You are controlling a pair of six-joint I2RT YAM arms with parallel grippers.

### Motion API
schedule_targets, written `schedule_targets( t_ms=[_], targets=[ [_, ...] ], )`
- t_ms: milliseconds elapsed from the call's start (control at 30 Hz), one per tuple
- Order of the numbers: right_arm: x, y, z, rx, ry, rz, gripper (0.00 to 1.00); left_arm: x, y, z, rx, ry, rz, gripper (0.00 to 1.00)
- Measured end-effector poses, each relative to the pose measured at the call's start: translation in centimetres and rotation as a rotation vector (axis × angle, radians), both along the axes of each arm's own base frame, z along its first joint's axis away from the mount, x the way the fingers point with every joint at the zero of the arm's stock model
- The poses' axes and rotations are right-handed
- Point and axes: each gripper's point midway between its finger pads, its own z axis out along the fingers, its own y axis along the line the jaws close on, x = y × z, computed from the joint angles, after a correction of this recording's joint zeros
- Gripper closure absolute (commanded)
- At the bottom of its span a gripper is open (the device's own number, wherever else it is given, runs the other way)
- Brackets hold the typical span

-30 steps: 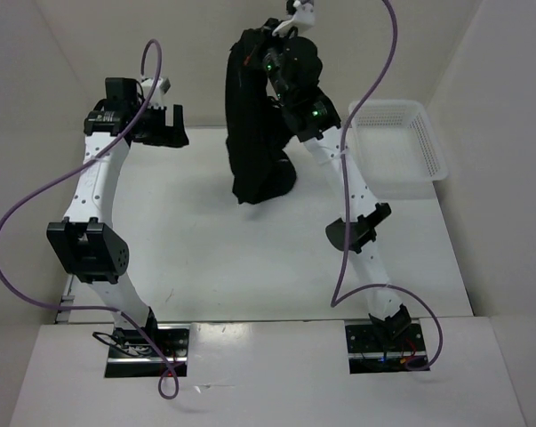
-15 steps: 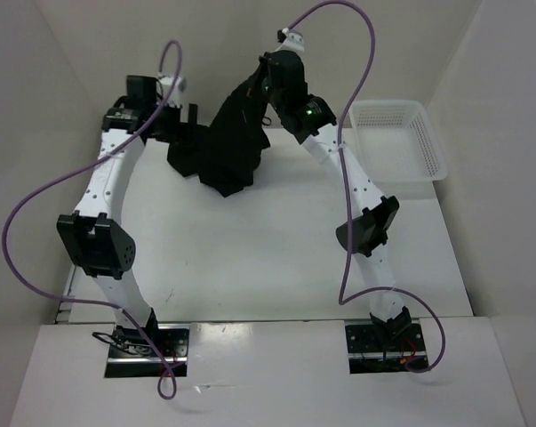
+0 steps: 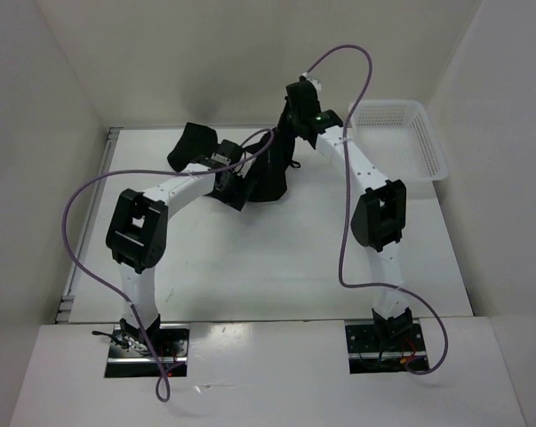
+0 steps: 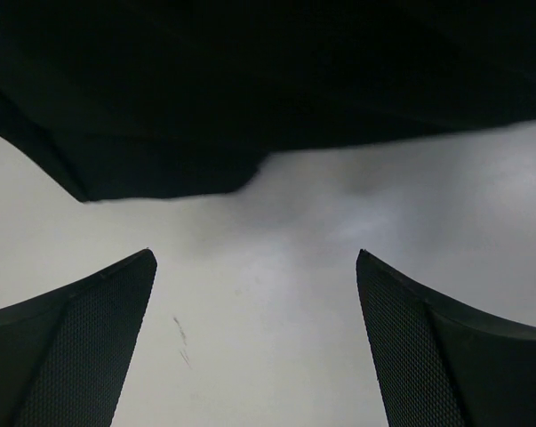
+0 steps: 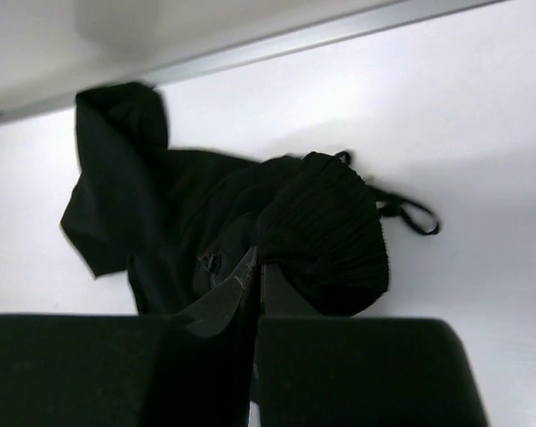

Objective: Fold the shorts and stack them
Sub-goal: Move the shorts to the center of the board

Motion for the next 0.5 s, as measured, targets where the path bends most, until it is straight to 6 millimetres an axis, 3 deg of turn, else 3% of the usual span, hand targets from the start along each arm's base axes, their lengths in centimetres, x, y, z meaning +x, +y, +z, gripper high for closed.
schedule_targets(
  t_ms=[200,300,333,400,500],
  targets=[
    [2.5,-5.5,0.2,0.009,-0.015,-0.095,1.00,4.2,1.3,-2.2,0.095,-0.107,0.078,0.00],
    [3.0,-6.9,-0.1,0.012,-0.011,-0.116,1.00,5.8,1.2,-3.4,0.121,-0.138,0.098,0.05],
    [3.0,-7.1,-0.1,0.013,-0.008,-0.116,1.00,6.4,1.1,-3.0,0.119,-0.162,0.104,0.16],
    [3.0,-6.9,-0.3,0.020,-0.003,-0.104,1.00,6.9,0.8,-2.9,0.111,-0.180,0.105,0.28],
    [2.9,-6.8,-0.3,0.028,0.001,-0.094,1.00,6.8,0.8,-3.9,0.115,-0.159,0.100,0.64]
  ],
)
